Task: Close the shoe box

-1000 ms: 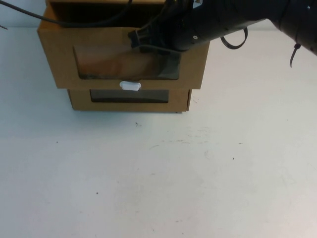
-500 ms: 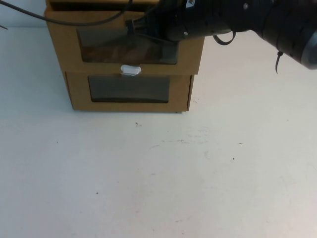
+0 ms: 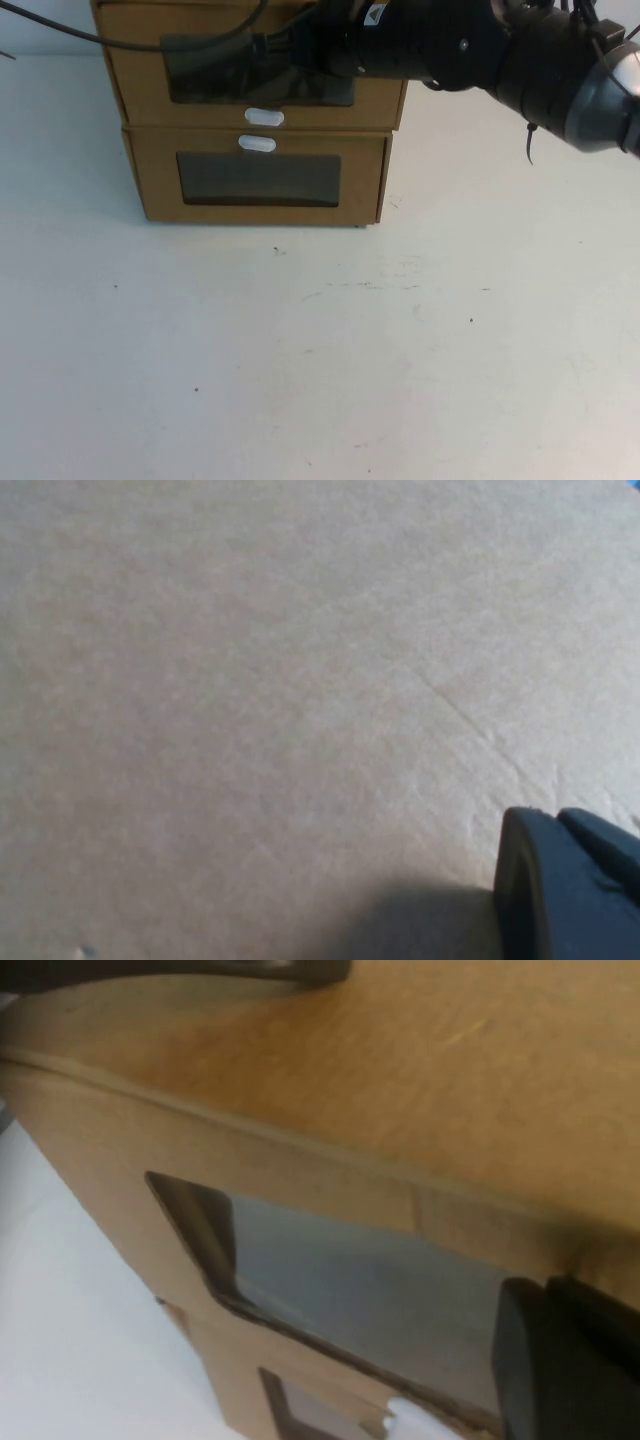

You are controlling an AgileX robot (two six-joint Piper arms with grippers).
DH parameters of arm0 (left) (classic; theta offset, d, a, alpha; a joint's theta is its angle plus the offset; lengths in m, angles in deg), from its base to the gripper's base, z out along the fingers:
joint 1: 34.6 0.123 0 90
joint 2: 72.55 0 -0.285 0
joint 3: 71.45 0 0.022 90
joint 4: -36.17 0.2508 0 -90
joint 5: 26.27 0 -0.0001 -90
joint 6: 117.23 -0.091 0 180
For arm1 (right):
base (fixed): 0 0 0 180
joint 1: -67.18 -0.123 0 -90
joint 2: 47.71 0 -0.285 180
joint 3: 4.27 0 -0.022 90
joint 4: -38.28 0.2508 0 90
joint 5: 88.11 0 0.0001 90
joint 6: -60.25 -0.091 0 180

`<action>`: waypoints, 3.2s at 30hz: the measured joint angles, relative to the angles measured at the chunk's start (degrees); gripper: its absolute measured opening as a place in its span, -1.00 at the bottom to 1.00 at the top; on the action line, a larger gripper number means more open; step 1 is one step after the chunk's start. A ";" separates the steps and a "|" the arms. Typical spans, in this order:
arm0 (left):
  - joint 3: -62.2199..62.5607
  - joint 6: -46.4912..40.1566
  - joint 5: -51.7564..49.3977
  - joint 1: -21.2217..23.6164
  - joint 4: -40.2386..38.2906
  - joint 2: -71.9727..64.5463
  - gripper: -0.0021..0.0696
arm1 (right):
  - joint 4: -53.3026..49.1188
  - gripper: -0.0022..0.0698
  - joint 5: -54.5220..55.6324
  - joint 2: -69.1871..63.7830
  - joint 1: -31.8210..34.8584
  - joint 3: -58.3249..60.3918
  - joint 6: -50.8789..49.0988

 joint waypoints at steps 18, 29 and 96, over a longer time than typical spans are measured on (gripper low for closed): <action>0.00 0.47 -3.05 0.00 0.45 7.12 -0.95 | 1.67 -0.97 -14.34 8.97 1.19 -0.03 0.89; -1.47 0.83 -3.65 0.00 4.73 21.01 -0.95 | -0.33 -0.97 -32.29 23.38 1.19 0.71 0.33; -143.73 -12.71 58.98 0.00 -2.66 125.55 -0.95 | -12.45 -0.97 15.07 102.63 1.19 104.08 -15.03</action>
